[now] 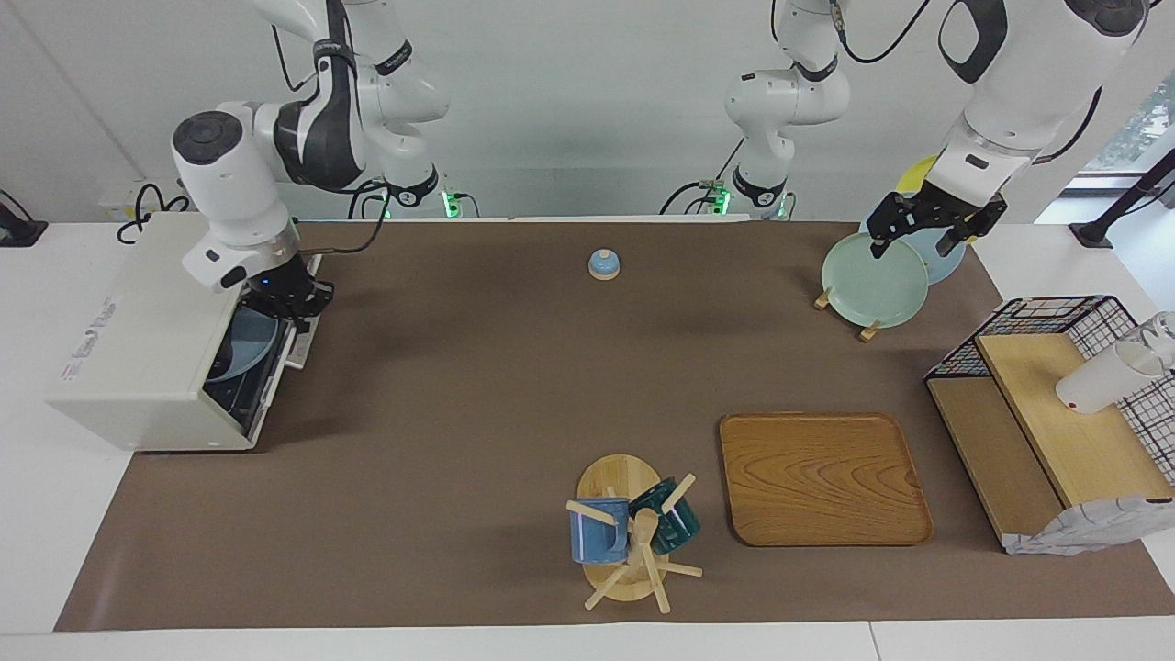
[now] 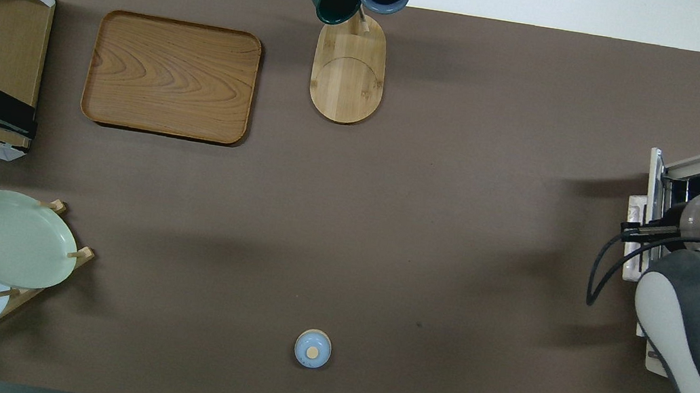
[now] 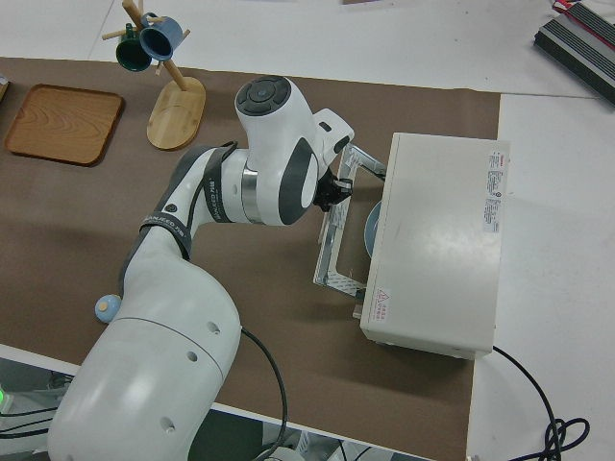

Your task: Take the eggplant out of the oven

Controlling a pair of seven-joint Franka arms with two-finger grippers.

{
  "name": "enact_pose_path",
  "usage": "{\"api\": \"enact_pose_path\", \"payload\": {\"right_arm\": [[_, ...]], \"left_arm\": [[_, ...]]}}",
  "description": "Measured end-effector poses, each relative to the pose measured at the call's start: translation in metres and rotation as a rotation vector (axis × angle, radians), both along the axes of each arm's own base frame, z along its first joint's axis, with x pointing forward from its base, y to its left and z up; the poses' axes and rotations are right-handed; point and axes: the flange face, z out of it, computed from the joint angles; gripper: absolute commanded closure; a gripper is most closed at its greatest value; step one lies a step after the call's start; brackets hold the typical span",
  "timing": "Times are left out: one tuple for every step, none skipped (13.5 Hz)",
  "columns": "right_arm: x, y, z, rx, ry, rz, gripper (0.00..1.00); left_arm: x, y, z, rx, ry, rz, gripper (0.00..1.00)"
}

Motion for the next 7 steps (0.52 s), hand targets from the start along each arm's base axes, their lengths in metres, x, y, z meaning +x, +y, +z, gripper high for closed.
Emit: {"api": "enact_pose_path", "payload": {"right_arm": [[0.003, 0.009, -0.015, 0.009, -0.005, 0.006, 1.00], [0.005, 0.016, -0.029, 0.015, -0.018, 0.012, 1.00], [0.005, 0.022, -0.043, 0.017, -0.028, 0.010, 1.00], [0.005, 0.027, -0.059, 0.020, -0.031, 0.005, 1.00], [0.005, 0.030, -0.072, 0.021, -0.029, 0.005, 1.00], [0.006, 0.032, -0.083, 0.022, -0.023, 0.005, 1.00], [0.008, 0.033, -0.093, 0.026, -0.016, -0.003, 1.00]], "left_arm": [[0.000, 0.000, 0.000, 0.000, 0.000, 0.000, 0.00], [0.000, 0.000, 0.000, 0.000, 0.000, 0.000, 0.00], [0.000, 0.000, 0.000, 0.000, 0.000, 0.000, 0.00], [0.000, 0.000, 0.000, 0.000, 0.000, 0.000, 0.00], [0.000, 0.000, 0.000, 0.000, 0.000, 0.000, 0.00], [0.000, 0.000, 0.000, 0.000, 0.000, 0.000, 0.00], [0.000, 0.000, 0.000, 0.000, 0.000, 0.000, 0.00]]}}
